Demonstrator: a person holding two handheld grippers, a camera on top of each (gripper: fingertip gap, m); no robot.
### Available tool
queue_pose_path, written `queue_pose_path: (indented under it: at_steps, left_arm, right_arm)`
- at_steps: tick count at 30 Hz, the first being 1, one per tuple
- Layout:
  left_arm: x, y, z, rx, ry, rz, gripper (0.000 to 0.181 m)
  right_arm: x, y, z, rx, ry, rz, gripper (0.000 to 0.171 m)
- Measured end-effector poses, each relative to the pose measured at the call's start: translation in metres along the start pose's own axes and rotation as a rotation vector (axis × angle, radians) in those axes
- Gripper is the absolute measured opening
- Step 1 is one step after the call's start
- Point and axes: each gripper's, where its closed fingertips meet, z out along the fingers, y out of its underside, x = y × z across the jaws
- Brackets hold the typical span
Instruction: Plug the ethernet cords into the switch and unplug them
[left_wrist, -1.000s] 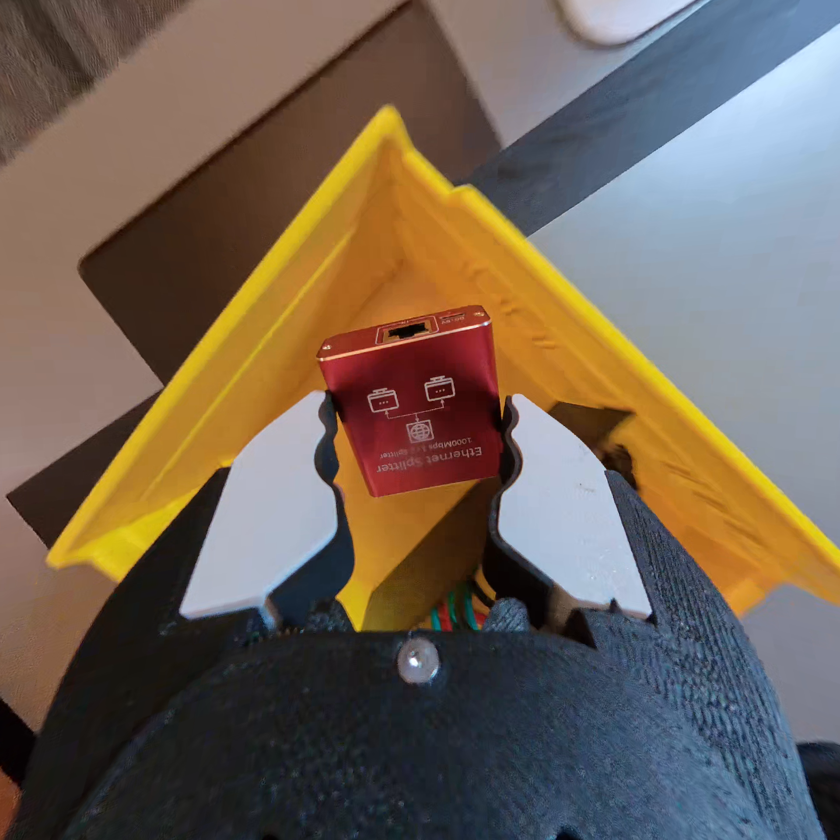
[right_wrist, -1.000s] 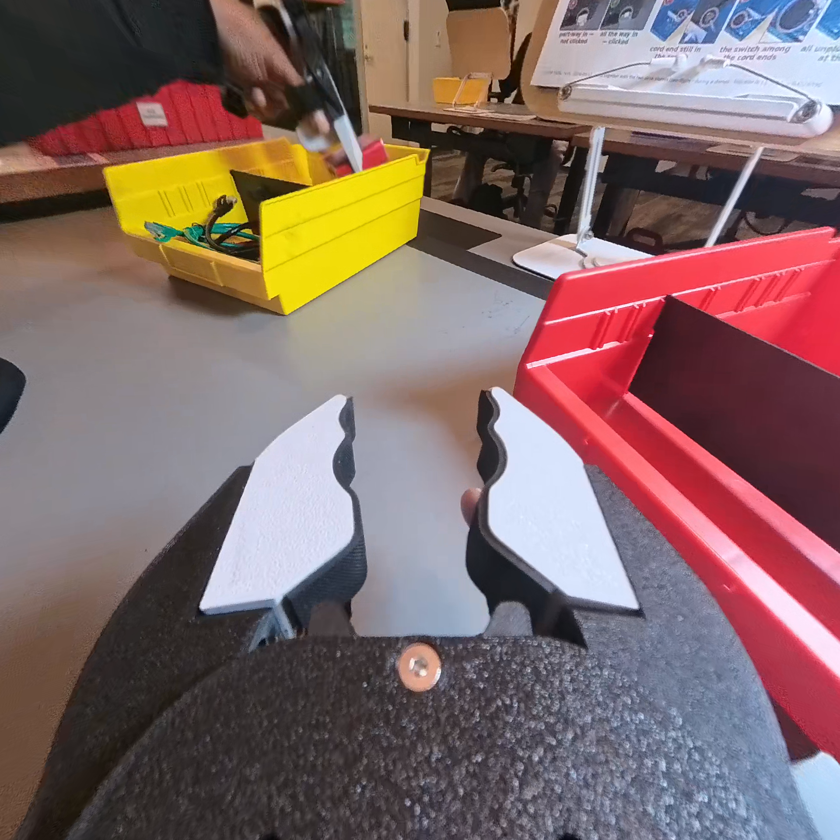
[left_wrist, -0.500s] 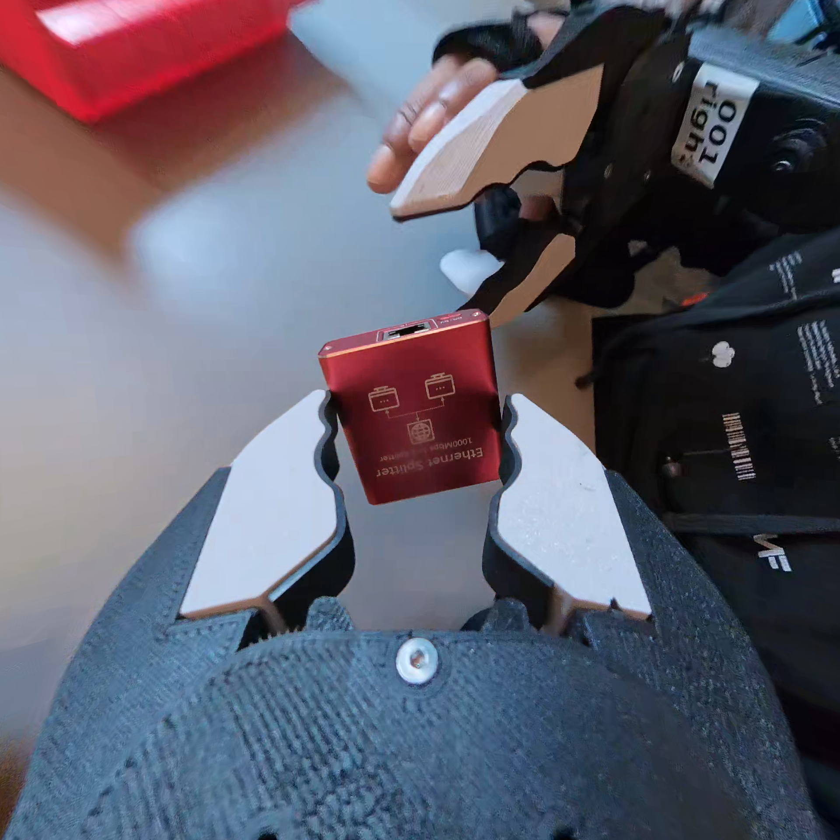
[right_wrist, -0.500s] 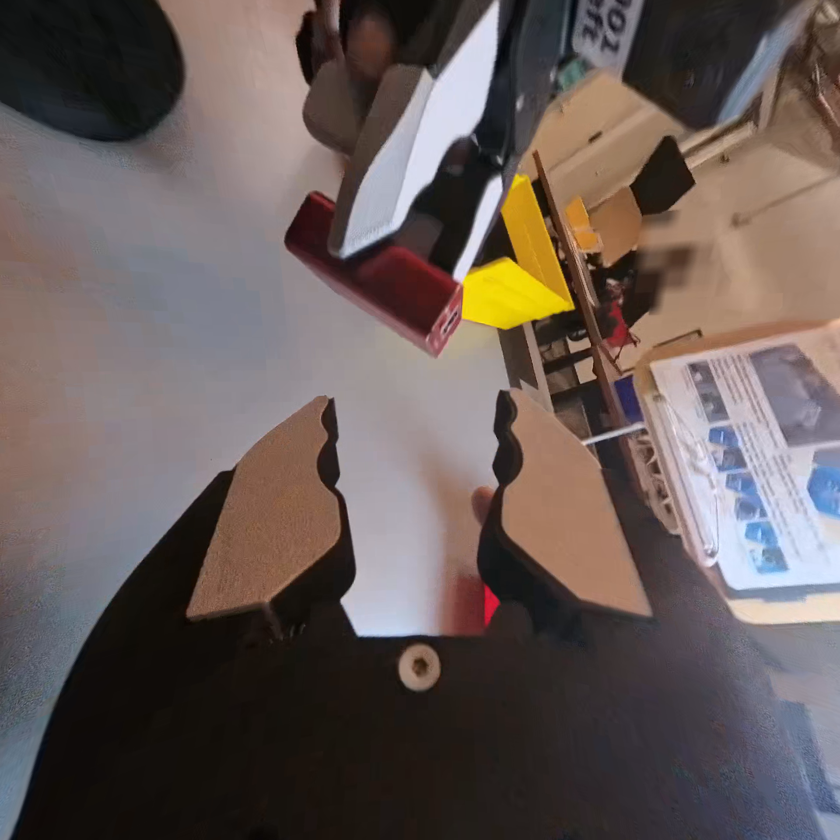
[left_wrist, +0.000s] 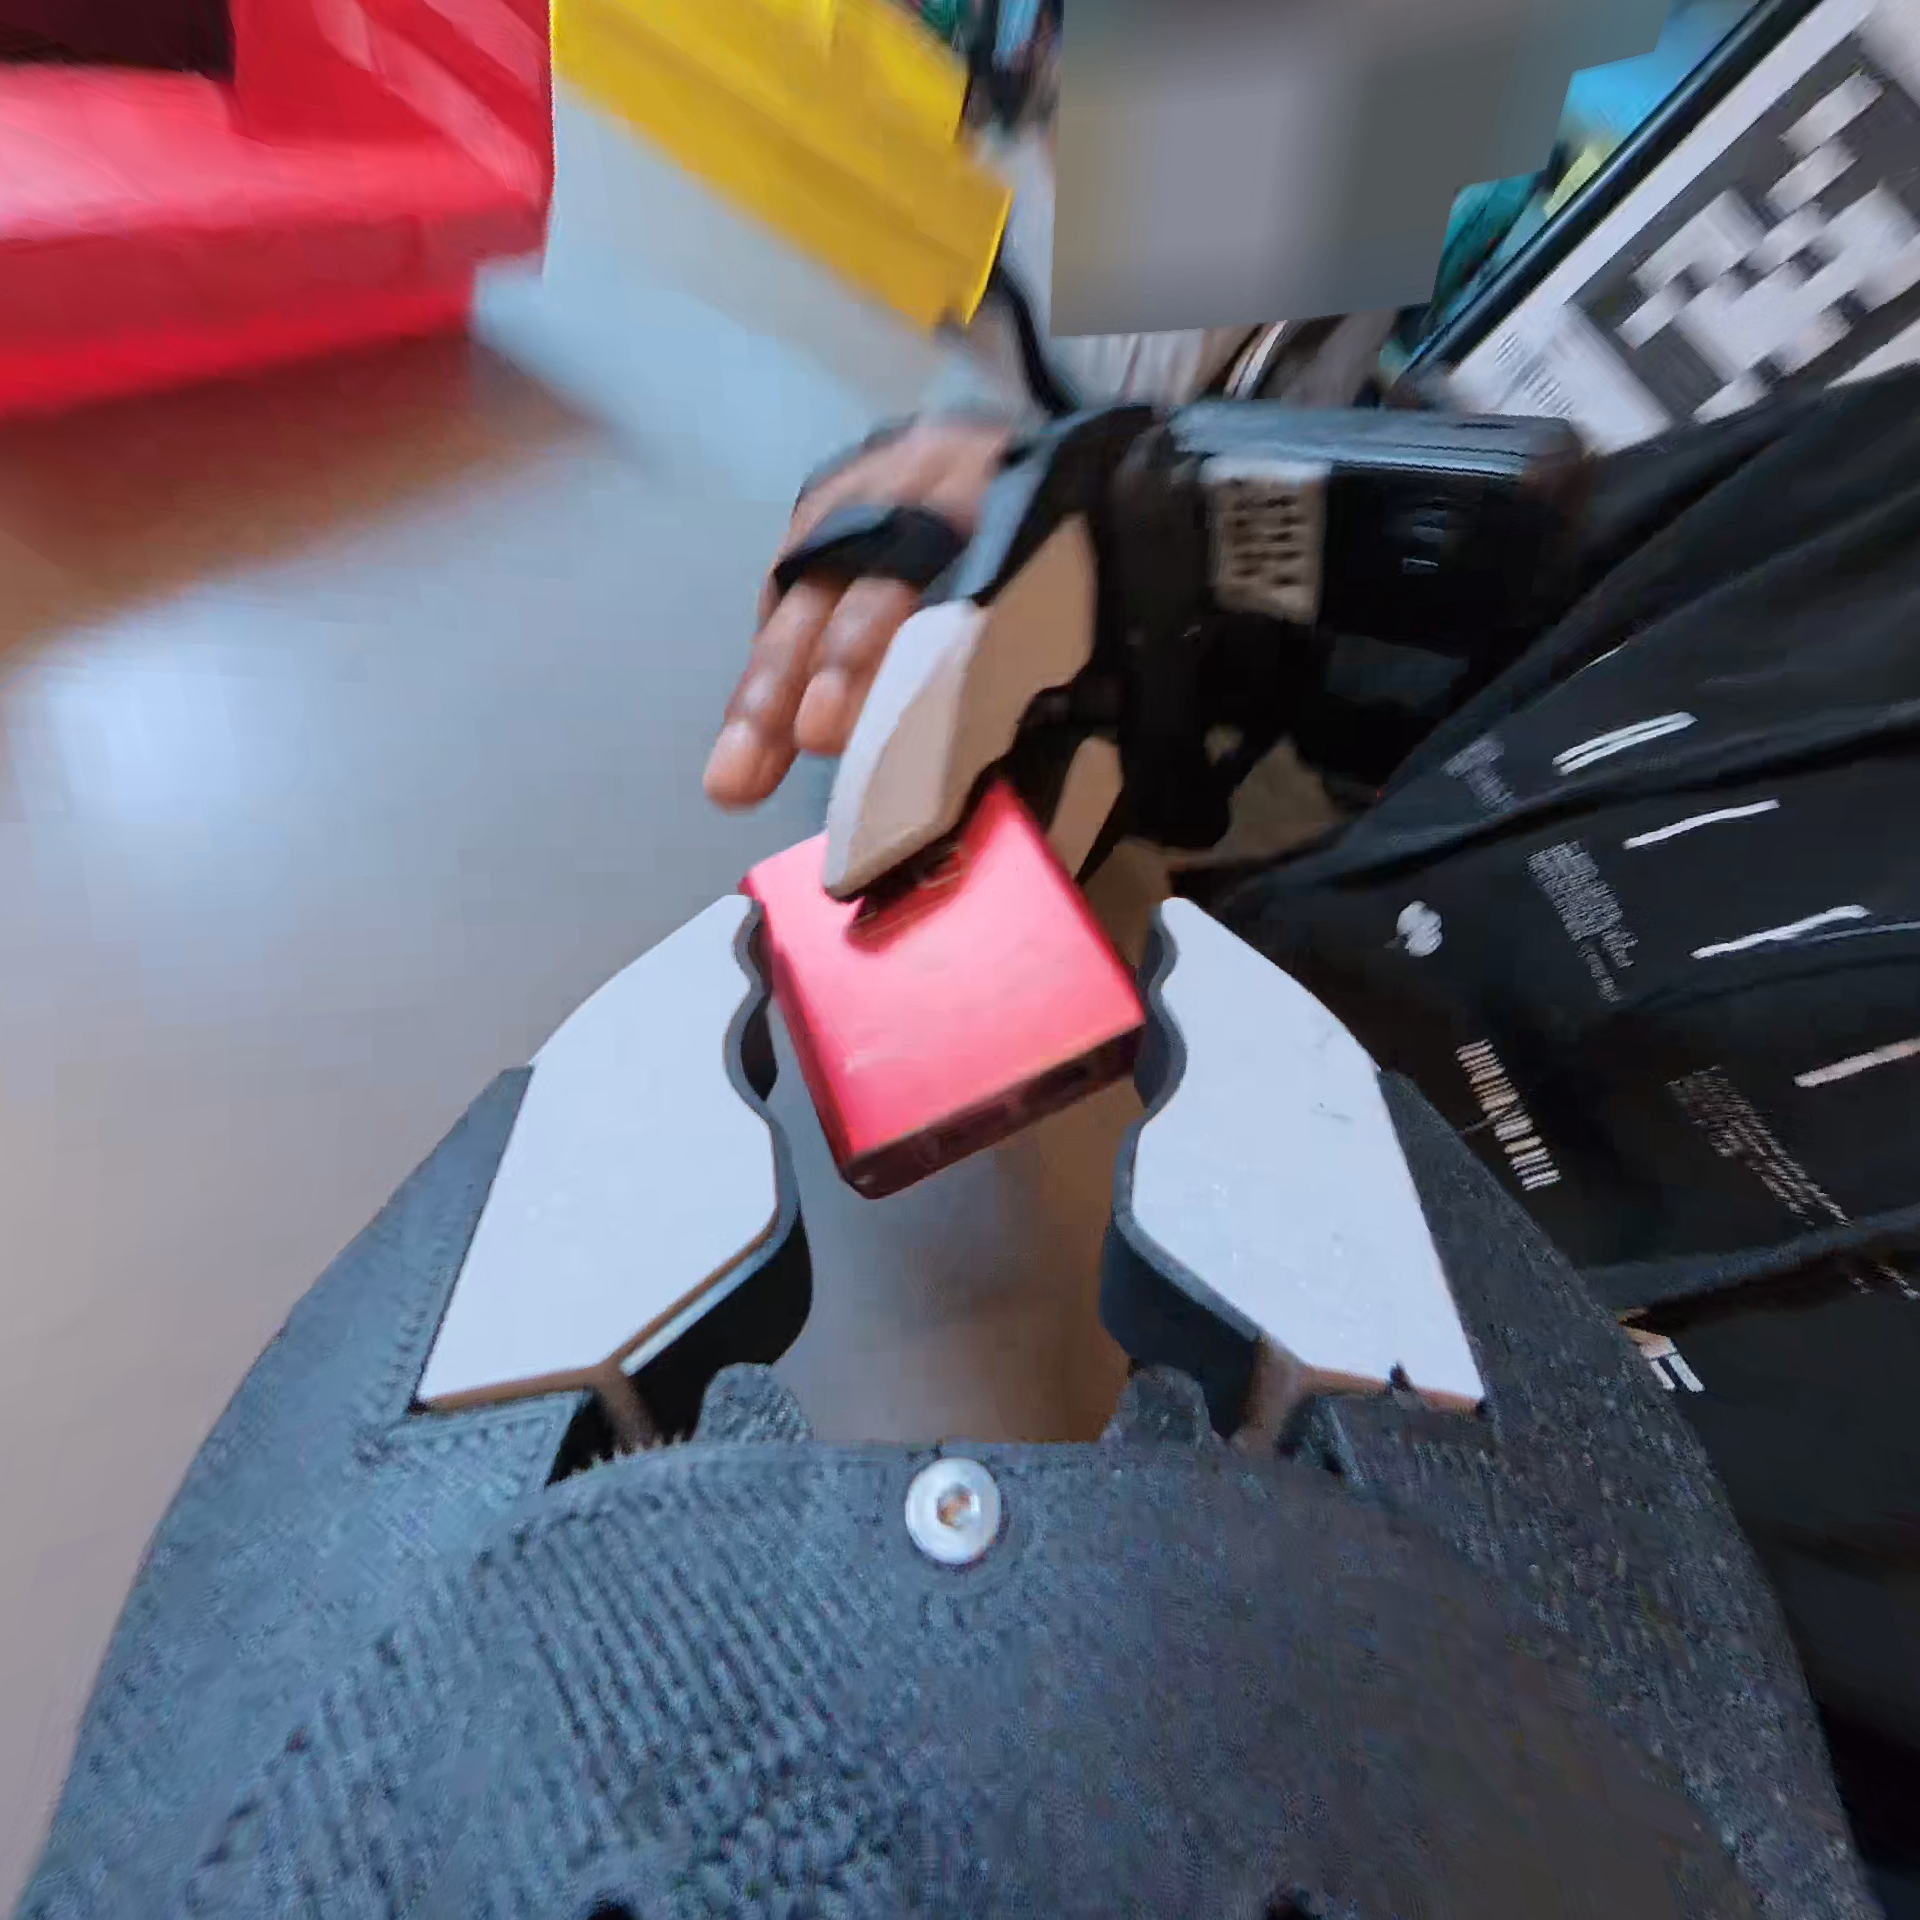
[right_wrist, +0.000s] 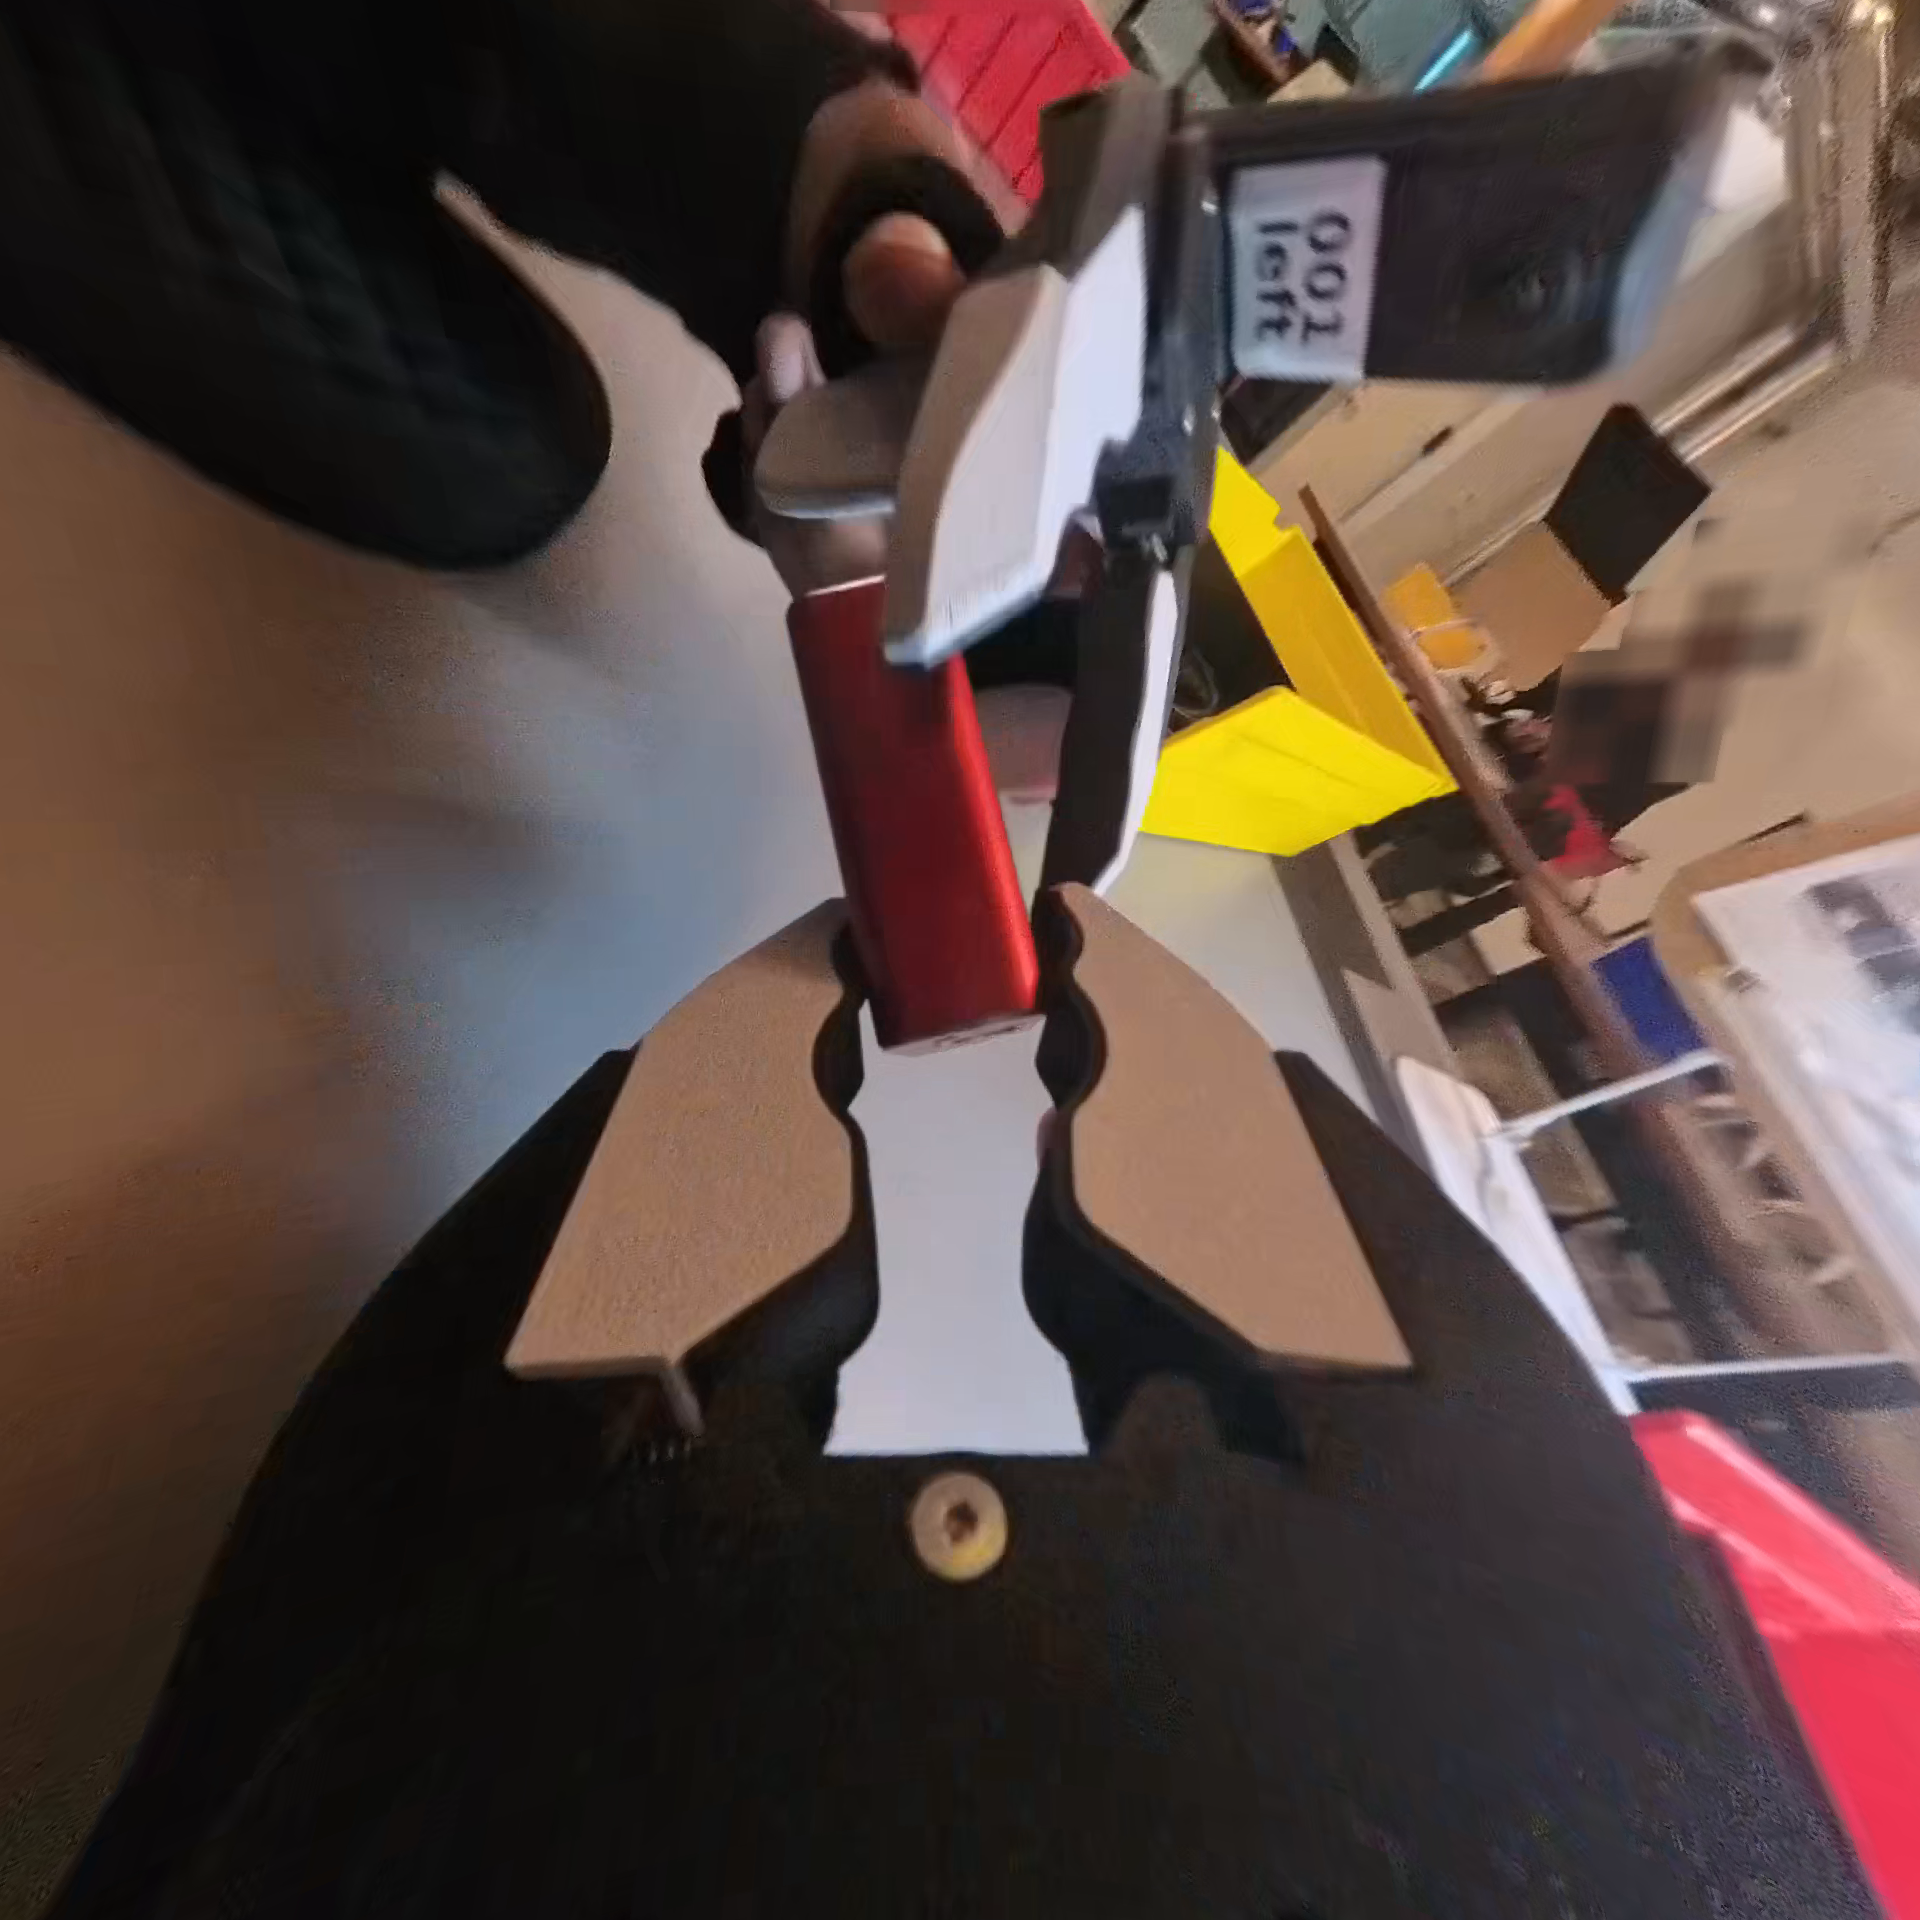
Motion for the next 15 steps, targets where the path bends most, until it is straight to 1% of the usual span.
queue_pose_path:
  at_steps: [1,2,4,6,9,10,11,12,13,15]
  left_arm:
    - [0.007,-0.012,-0.008,0.077,0.021,0.061,0.066]
    - [0.011,-0.019,-0.016,0.120,0.013,0.123,0.066]
    - [0.012,-0.029,-0.025,0.167,-0.062,0.231,0.067]
    - [0.010,-0.031,-0.023,0.171,-0.142,0.313,0.066]
    - [-0.003,-0.025,-0.007,0.079,-0.308,0.428,0.061]
    - [-0.005,-0.025,-0.002,0.071,-0.339,0.457,0.055]
    - [-0.004,-0.027,0.001,0.075,-0.350,0.480,0.042]
    - [0.000,-0.024,0.004,0.060,-0.336,0.507,0.034]
    - [0.000,-0.024,0.004,0.053,-0.353,0.532,0.030]
    - [0.003,-0.023,0.004,0.041,-0.361,0.583,0.029]
  right_arm:
    - [0.006,-0.001,-0.003,0.043,-0.007,0.112,0.029]
    - [0.013,-0.003,-0.007,0.096,-0.010,0.223,0.027]
    - [0.026,-0.009,-0.016,0.214,-0.037,0.452,0.027]
    - [0.039,-0.013,-0.026,0.313,-0.030,0.591,0.027]
    - [0.038,-0.018,-0.030,0.347,-0.062,0.622,0.027]
    - [0.035,-0.022,-0.030,0.362,-0.081,0.623,0.027]
    - [0.031,-0.025,-0.031,0.368,-0.097,0.613,0.027]
    - [0.030,-0.026,-0.032,0.371,-0.092,0.595,0.027]
    - [0.029,-0.027,-0.033,0.368,-0.098,0.579,0.027]
    - [0.026,-0.028,-0.034,0.356,-0.102,0.547,0.027]
